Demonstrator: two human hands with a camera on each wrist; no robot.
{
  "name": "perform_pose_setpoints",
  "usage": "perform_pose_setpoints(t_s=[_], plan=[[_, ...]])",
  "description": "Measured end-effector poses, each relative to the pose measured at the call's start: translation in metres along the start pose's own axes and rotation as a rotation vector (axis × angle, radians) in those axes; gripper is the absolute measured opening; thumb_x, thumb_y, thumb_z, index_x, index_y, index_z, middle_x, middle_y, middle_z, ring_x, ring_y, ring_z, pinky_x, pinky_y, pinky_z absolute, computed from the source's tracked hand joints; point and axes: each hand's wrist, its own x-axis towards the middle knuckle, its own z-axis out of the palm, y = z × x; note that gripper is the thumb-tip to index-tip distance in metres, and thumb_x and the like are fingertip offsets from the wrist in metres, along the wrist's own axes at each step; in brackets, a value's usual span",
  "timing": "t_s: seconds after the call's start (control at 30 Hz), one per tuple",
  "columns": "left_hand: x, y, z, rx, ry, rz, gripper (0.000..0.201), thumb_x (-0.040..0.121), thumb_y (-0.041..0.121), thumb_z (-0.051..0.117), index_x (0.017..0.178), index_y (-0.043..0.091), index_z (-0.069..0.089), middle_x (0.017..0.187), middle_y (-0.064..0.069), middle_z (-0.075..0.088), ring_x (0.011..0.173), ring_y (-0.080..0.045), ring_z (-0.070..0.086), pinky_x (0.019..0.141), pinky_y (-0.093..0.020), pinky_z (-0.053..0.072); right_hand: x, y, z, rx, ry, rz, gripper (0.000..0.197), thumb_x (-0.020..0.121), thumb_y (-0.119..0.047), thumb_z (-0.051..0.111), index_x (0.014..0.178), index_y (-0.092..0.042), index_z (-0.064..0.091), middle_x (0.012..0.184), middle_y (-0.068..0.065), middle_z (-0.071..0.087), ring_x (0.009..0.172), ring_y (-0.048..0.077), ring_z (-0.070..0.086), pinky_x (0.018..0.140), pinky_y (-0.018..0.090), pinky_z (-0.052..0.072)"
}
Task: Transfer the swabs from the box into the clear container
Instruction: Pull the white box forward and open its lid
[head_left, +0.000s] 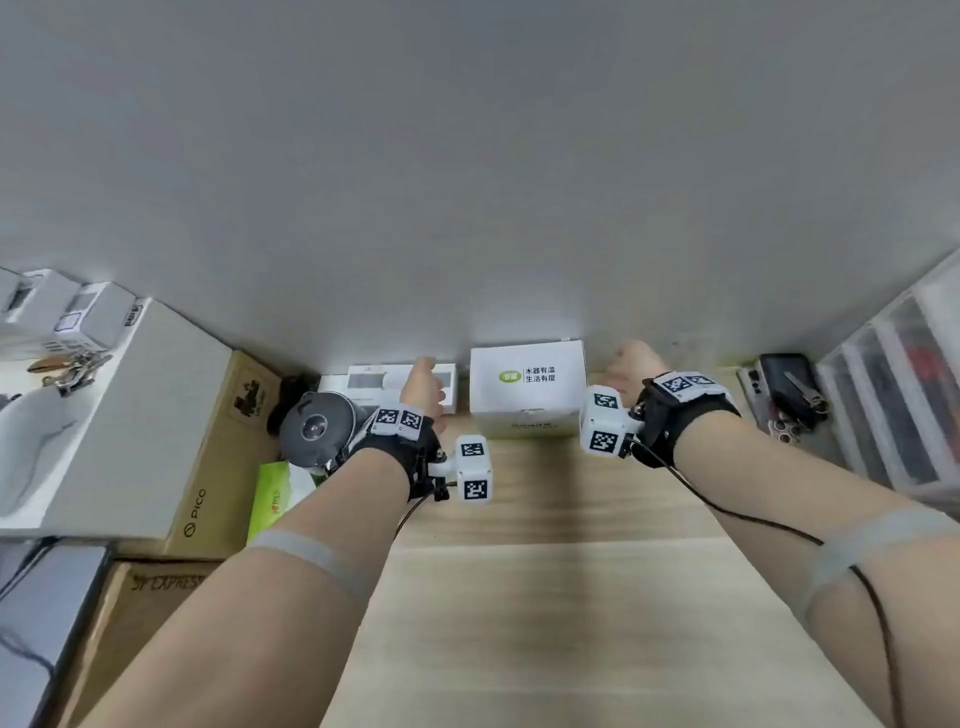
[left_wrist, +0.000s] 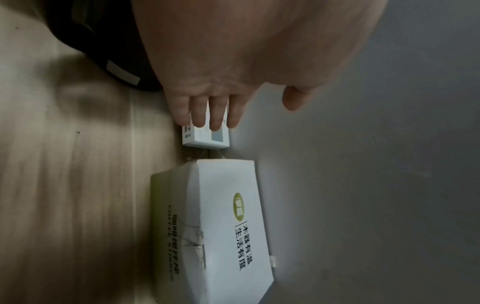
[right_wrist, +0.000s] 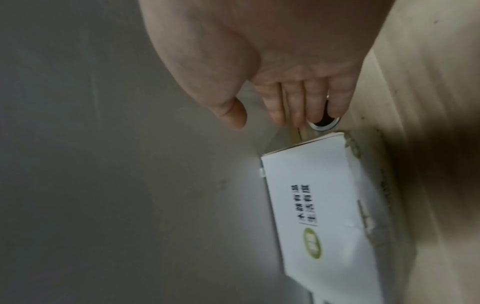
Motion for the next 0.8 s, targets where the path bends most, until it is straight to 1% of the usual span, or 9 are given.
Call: perform_pose_setpoints(t_s=[0.1,0.17,0.23,0.33,0.57,0.67,0.7,0.73,0.8], plan=[[0.013,-0.004,0.006,0.071,-0.059,-0.033,0.057,0.091,0.055,0.044,0.134,0.020,0.052,0.123,-0.004,0.053,0.110,-0.021,0.050,0.093,-0.037,0.038,0.026,0.010,0.004,-0.068,0.006,0.060,0.036,0.081,-0.041,0.052,0.105,-0.014,0.053,0.102,0.001,0.060,0.079,0.024,0.055,0.074,0.035,0.047],[0.012,-0.008,0.010,0.101,-0.137,-0.041,0.052,0.091,0.057,0.042,0.123,0.019,0.058,0.122,-0.001,0.059,0.112,-0.016,0.054,0.102,-0.037,0.037,0.027,0.015,0.011,-0.127,-0.017,0.019,0.032,0.076,-0.038,0.053,0.101,-0.019,0.056,0.096,0.004,0.053,0.083,0.023,0.050,0.077,0.036,0.044],[0.009,-0.012,0.015,0.121,-0.178,-0.053,0.042,0.098,0.052,0.040,0.110,0.019,0.061,0.112,0.000,0.064,0.106,-0.016,0.058,0.105,-0.038,0.036,0.022,0.018,0.016,-0.188,-0.043,0.022,0.034,0.074,-0.039,0.052,0.099,-0.018,0.061,0.096,0.005,0.058,0.083,0.026,0.054,0.077,0.037,0.044],[0.007,-0.016,0.016,0.149,-0.196,-0.043,0.047,0.098,0.051,0.043,0.126,0.017,0.059,0.123,0.000,0.064,0.120,-0.019,0.057,0.114,-0.043,0.038,0.027,0.019,0.015,-0.230,-0.061,0.012,0.047,0.076,-0.043,0.053,0.111,-0.015,0.064,0.098,0.006,0.066,0.087,0.029,0.064,0.088,0.042,0.049],[-0.003,-0.023,0.005,0.205,-0.160,-0.090,0.042,0.094,0.046,0.051,0.123,0.018,0.065,0.125,0.000,0.070,0.116,-0.020,0.064,0.095,-0.040,0.048,-0.008,0.027,0.017,-0.370,-0.075,0.044,0.047,0.091,-0.044,0.049,0.118,-0.008,0.061,0.097,0.009,0.067,0.085,0.027,0.064,0.087,0.040,0.049],[0.003,-0.039,-0.009,0.247,-0.121,-0.122,0.048,0.085,0.047,0.060,0.123,0.018,0.064,0.127,-0.003,0.068,0.113,-0.025,0.064,0.074,-0.037,0.052,-0.025,0.038,0.017,-0.435,-0.050,0.060,0.041,0.095,-0.041,0.048,0.114,-0.007,0.058,0.094,0.010,0.065,0.080,0.026,0.062,0.060,0.038,0.041],[0.003,-0.044,-0.014,0.261,-0.109,-0.133,0.054,0.081,0.047,0.062,0.127,0.018,0.062,0.130,-0.003,0.066,0.114,-0.027,0.063,0.070,-0.036,0.051,-0.027,0.042,0.016,-0.445,-0.050,0.069,0.042,0.095,-0.042,0.048,0.115,-0.005,0.057,0.099,0.012,0.065,0.082,0.028,0.063,0.060,0.038,0.040],[0.002,-0.048,-0.017,0.286,-0.105,-0.137,0.057,0.081,0.046,0.063,0.130,0.017,0.060,0.132,-0.005,0.064,0.116,-0.029,0.062,0.069,-0.036,0.051,-0.030,0.045,0.015,-0.456,-0.059,0.082,0.047,0.093,-0.044,0.049,0.117,-0.004,0.056,0.107,0.016,0.065,0.089,0.031,0.064,0.066,0.041,0.043],[-0.008,-0.058,-0.024,0.322,-0.110,-0.144,0.048,0.089,0.040,0.061,0.128,0.012,0.060,0.128,-0.010,0.066,0.118,-0.032,0.062,0.081,-0.041,0.053,-0.031,0.059,0.012,-0.485,-0.080,0.110,0.055,0.088,-0.050,0.051,0.119,-0.004,0.055,0.121,0.022,0.063,0.103,0.036,0.063,0.089,0.048,0.047]])
